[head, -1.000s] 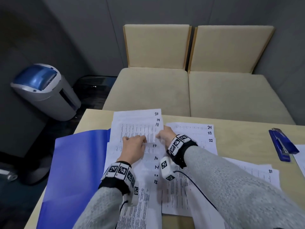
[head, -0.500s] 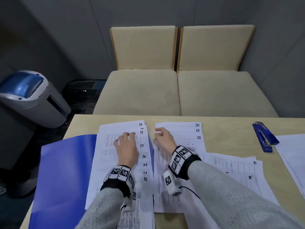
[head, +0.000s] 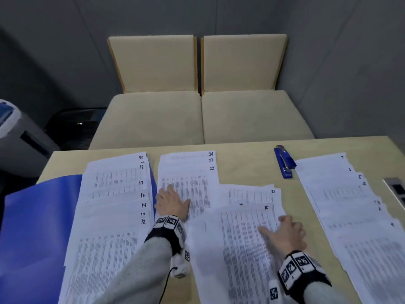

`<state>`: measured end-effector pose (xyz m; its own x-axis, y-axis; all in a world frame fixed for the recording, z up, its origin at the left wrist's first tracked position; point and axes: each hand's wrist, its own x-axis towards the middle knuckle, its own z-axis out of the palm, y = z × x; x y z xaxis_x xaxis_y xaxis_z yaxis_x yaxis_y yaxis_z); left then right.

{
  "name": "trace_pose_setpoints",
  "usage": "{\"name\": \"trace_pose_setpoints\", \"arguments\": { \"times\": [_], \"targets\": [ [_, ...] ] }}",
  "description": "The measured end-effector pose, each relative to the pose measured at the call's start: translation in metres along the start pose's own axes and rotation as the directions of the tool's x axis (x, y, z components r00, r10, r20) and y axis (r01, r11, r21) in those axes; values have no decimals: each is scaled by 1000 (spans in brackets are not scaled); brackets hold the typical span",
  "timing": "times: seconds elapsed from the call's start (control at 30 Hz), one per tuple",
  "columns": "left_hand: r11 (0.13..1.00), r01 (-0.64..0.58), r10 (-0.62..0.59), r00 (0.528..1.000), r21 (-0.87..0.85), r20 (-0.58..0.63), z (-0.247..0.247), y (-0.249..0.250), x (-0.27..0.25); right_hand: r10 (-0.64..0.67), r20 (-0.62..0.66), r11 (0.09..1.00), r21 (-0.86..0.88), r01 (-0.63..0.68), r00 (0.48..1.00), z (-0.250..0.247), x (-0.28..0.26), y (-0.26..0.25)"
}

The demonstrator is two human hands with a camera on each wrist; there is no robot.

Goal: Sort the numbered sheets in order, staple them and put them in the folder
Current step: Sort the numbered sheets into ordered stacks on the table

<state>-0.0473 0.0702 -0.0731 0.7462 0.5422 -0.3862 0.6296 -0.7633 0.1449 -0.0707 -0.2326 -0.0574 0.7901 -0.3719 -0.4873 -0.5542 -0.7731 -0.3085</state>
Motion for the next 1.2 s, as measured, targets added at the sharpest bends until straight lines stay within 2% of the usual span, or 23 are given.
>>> {"name": "trace_pose_setpoints", "arguments": {
  "times": [0.17, 0.23, 0.3, 0.37, 0.43, 0.47, 0.53, 0.67, 0.77, 0.93, 1.0, 1.07, 1.2],
  "targets": [
    [1000, 12, -12, 999, 4, 34, 0, 4, -3, -69, 40, 995, -71, 72, 997, -6, 6, 3],
    [999, 13, -15, 999, 45, 48, 0, 5, -7, -84, 83, 996, -26, 86, 993, -7, 9, 3],
    [994, -20, 21, 1000, 109, -8, -1, 11, -18, -107, 109, 993, 62, 101, 988, -9, 11, 4],
    [984, -154, 167, 975, 94, -146, 0, 18, -31, -143, 133, 982, 147, 123, 981, -10, 12, 5],
    [921, -390, 383, 893, 17, -236, 7, 26, -48, -179, 158, 971, 187, 149, 971, -13, 13, 11],
    [870, -492, 472, 851, -33, -230, 11, 29, -56, -199, 169, 967, 193, 166, 965, -16, 14, 16],
    [802, -583, 561, 810, -130, -171, 20, 34, -69, -210, 206, 969, 171, 176, 956, -29, 18, 27],
    [786, -606, 601, 795, -122, -79, 31, 39, -82, -207, 323, 978, 80, 191, 923, -57, 35, 49],
    [791, -612, 612, 790, -17, 35, 38, 42, -86, -201, 401, 978, 32, 205, 894, -64, 40, 56],
    [842, -535, 533, 844, 59, 58, 41, 45, -84, -236, 430, 971, 60, 233, 871, -60, 38, 62],
    [848, -525, 521, 851, 76, 67, 39, 46, -83, -258, 425, 966, 102, 238, 867, -59, 37, 65],
    [818, -565, 562, 825, 107, 61, 37, 48, -85, -285, 426, 958, 148, 245, 859, -60, 35, 69],
    [696, -705, 715, 698, 133, -38, 40, 49, -99, -337, 434, 936, 252, 246, 836, -62, 28, 69]
  ]
}}
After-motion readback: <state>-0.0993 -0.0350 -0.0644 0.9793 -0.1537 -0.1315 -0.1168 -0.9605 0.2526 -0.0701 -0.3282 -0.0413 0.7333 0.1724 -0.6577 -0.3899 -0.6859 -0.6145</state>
